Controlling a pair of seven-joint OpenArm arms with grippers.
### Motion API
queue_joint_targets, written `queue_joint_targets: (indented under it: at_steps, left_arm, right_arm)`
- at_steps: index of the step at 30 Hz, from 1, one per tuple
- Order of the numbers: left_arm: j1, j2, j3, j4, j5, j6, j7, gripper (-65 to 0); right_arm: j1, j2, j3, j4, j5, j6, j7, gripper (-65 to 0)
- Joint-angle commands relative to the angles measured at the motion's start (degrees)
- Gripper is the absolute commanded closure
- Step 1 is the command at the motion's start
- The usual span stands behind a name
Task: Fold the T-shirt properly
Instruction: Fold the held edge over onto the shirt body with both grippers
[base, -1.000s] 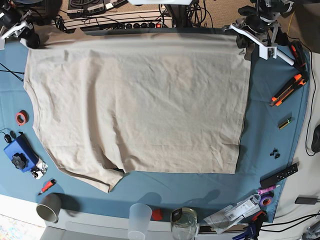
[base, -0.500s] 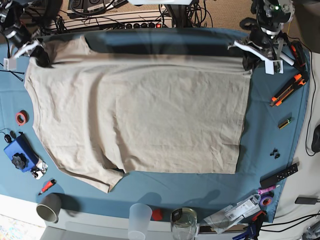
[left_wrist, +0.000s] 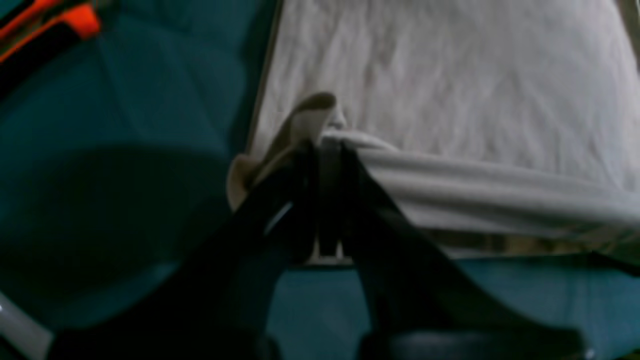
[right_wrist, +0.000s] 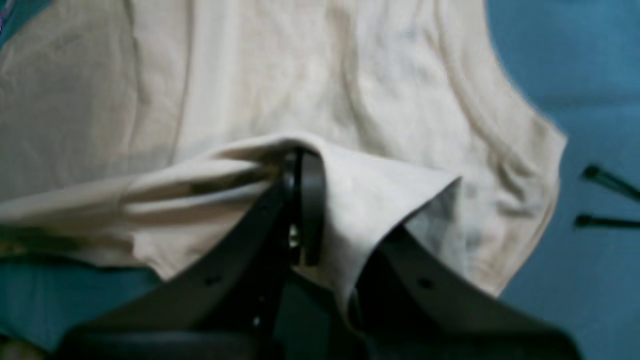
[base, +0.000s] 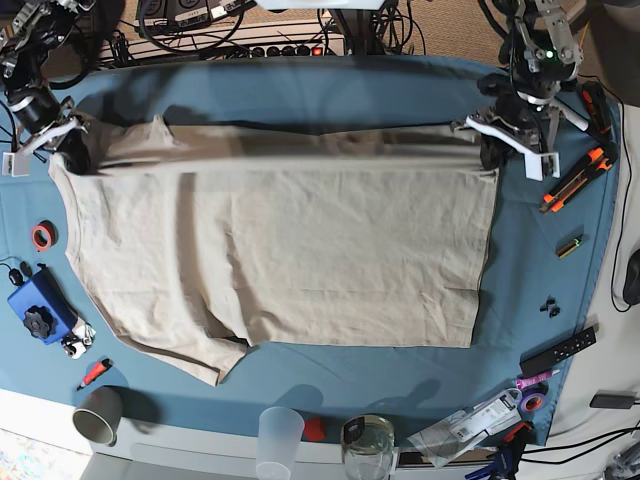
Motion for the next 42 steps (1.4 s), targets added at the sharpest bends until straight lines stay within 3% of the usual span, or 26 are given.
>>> queue_joint_targets:
  at_steps: [1,5,11,16,20,24,28,33,42]
  left_arm:
    - [-0.7,-1.0,-0.2,1.0,0.5,-0.2,-1.6,0.0]
    - [-2.6,-2.9,-0.2,0.9,0.5,-3.5,-2.7,0.0]
    - [-5.3,-5.7,-0.2,-1.3,0.4,-4.1,-3.5,0.0]
    - [-8.0,-8.1,1.2,-5.8,-0.5,-7.0,-3.5,0.0]
    - [-10.1,-9.8,4.7,-8.6,1.7,-6.8,-3.5,0.0]
    - [-12.4,-9.8,7.3,-8.8,3.6,-6.8,-3.5,0.0]
    - [-14.8,-9.8,10.6,-8.8,7.5,-6.7,-3.5,0.0]
    - [-16.1,-9.8,12.7,-9.0,13.1,-0.4,-4.8,0.0]
    - [-19.4,-9.8,12.9,-15.3,13.6,-2.4,-5.4,0.0]
  right_arm:
    - [0.7,1.5,0.0,0.8,0.0,-0.3,2.4,0.0]
    - [2.1,1.5,-4.2,0.7,-4.7,-0.3,5.0,0.0]
    - [4.3,1.4,-11.2,0.7,-14.4,-2.0,11.5,0.0]
    - [6.9,1.4,-11.3,0.7,-19.4,-4.5,12.2,0.0]
    - [7.4,1.5,-11.3,0.7,-23.3,-4.5,14.4,0.0]
    - [7.4,1.5,-11.3,0.7,-28.1,-8.0,18.6,0.0]
    - [7.5,1.5,-11.3,0.7,-29.1,-8.5,19.5,0.0]
    - [8.8,1.5,-11.4,0.6,-30.0,-8.5,19.7,0.0]
    - [14.4,1.5,-11.4,-6.7,-30.4,-8.5,19.5,0.0]
